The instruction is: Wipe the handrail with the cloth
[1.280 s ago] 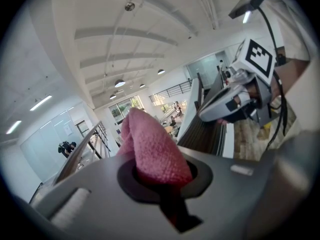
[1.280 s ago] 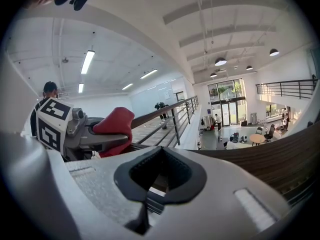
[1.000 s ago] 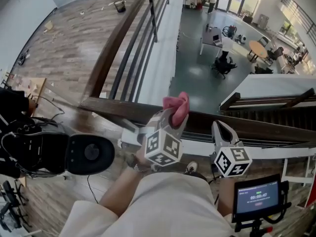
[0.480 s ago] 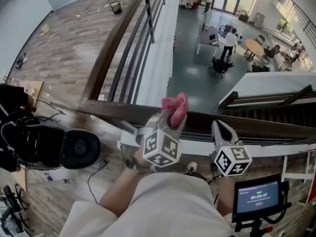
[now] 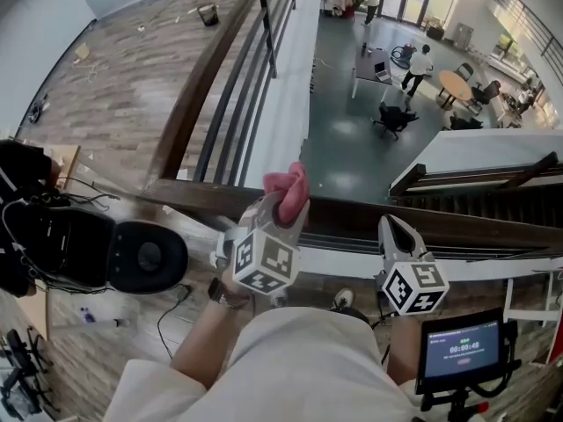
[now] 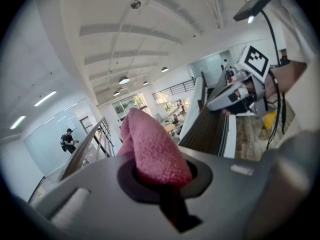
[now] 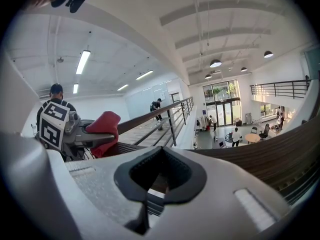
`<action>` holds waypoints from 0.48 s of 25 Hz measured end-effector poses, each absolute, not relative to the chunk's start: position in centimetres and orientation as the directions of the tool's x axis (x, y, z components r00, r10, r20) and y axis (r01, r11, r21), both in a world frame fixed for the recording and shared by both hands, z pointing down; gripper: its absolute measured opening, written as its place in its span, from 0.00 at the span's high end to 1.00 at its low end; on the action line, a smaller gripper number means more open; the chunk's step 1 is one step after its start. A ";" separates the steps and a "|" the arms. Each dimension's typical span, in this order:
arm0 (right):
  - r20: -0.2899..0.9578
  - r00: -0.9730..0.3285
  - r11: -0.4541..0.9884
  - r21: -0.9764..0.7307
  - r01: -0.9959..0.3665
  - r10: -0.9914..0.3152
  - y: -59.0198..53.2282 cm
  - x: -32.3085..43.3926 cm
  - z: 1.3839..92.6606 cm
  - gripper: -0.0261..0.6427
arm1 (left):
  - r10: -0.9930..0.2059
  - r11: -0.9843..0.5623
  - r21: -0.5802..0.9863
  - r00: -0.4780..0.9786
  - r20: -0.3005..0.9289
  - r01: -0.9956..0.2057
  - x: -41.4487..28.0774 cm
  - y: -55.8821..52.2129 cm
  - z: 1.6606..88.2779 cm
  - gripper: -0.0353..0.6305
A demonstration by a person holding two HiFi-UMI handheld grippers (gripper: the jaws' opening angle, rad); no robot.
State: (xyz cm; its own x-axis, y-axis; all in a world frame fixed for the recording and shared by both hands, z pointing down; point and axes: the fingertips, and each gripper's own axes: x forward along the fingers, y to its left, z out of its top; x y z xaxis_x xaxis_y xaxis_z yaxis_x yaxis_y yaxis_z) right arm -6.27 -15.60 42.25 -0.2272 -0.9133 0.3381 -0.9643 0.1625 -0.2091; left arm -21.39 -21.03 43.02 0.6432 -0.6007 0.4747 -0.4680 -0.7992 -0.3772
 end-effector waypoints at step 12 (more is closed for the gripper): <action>0.345 -0.223 0.161 -0.200 -0.966 -0.912 -15.7 -6.2 41.8 0.96 | -0.609 -0.793 -0.337 0.624 0.490 -0.508 -23.8 -22.1 42.7 0.90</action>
State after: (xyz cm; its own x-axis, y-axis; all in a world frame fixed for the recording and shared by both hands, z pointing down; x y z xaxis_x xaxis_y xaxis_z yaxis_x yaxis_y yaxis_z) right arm -6.23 -15.74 41.77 -0.2232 -0.9115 0.3454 -0.9664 0.1607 -0.2004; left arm -23.84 -22.05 42.65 0.6238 -0.6085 0.4904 -0.5080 -0.7926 -0.3373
